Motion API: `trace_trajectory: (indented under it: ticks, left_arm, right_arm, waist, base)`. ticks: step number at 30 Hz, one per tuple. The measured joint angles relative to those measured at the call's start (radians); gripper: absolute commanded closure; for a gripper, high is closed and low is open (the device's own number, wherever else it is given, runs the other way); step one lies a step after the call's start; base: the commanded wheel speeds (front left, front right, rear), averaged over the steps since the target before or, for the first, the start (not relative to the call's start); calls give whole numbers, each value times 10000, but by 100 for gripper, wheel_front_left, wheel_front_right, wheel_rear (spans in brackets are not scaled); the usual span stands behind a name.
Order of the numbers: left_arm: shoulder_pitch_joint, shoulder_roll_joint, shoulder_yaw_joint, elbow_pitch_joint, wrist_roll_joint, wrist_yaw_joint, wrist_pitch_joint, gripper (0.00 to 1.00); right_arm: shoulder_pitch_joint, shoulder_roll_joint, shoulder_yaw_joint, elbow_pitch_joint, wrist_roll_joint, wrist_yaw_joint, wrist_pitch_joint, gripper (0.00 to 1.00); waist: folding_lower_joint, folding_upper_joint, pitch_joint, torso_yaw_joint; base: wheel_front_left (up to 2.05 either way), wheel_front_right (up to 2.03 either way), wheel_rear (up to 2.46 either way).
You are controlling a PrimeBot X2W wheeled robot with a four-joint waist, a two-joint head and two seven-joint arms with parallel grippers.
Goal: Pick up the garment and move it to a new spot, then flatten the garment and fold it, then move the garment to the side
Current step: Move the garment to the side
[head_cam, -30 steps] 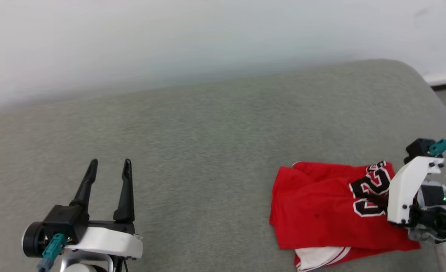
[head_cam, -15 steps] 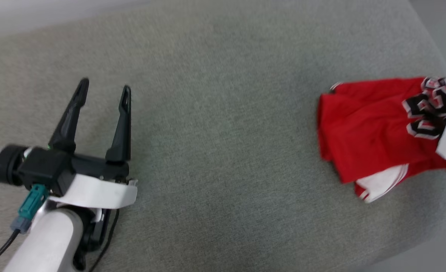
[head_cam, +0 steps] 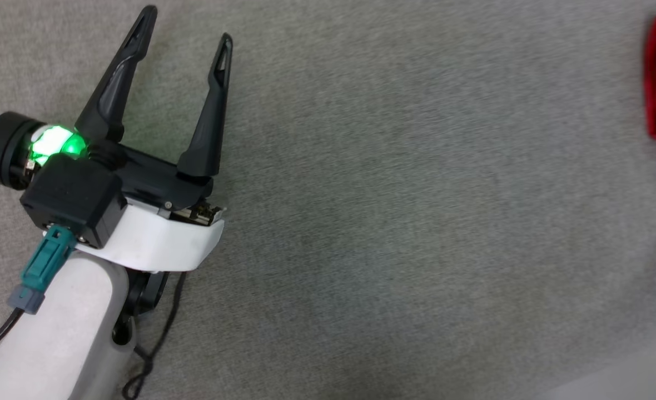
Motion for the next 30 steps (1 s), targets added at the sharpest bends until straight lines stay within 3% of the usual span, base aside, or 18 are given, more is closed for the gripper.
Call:
trace_trajectory:
  ticks: [1, 2, 9, 15, 24, 30]
  left_arm:
    - [-56, -4, -19, -8, 4, -31, 8, 0]
    - [-96, -4, -36, -13, 23, -44, 10, 0]
    - [-151, 8, -33, 132, 38, -12, -69, 0]
    - [410, -109, 36, 570, -253, 148, -376, 0]
    - [1729, -453, 303, 1319, -830, 652, -859, 0]
    - [2898, -633, 506, 1639, -1202, 1045, -955, 0]
  right_arm:
    - [-52, 73, -115, 90, -127, 0, -249, 19]
    - [-95, 167, -211, 203, -226, 0, -456, 0]
    - [-161, 456, -934, 999, -1185, 0, -1804, 0]
    - [-120, 109, -1212, 1373, -1755, 0, -2585, 0]
    - [1213, -792, 65, 1482, -1064, 0, -3373, 0]
    - [2729, -782, 1262, 1047, -383, 0, -3914, 0]
  waist:
    - [0, 0, 102, 60]
    - [0, 0, 188, 120]
    - [0, 0, 221, 346]
    - [-1, 0, -490, 321]
    - [-2, 0, -2305, 445]
    - [-3, 0, -3662, 708]
  base:
    - [0, 0, 0]
    - [0, 0, 0]
    - [0, 0, 0]
    - [0, 0, 0]
    - [0, 0, 0]
    - [0, 0, 0]
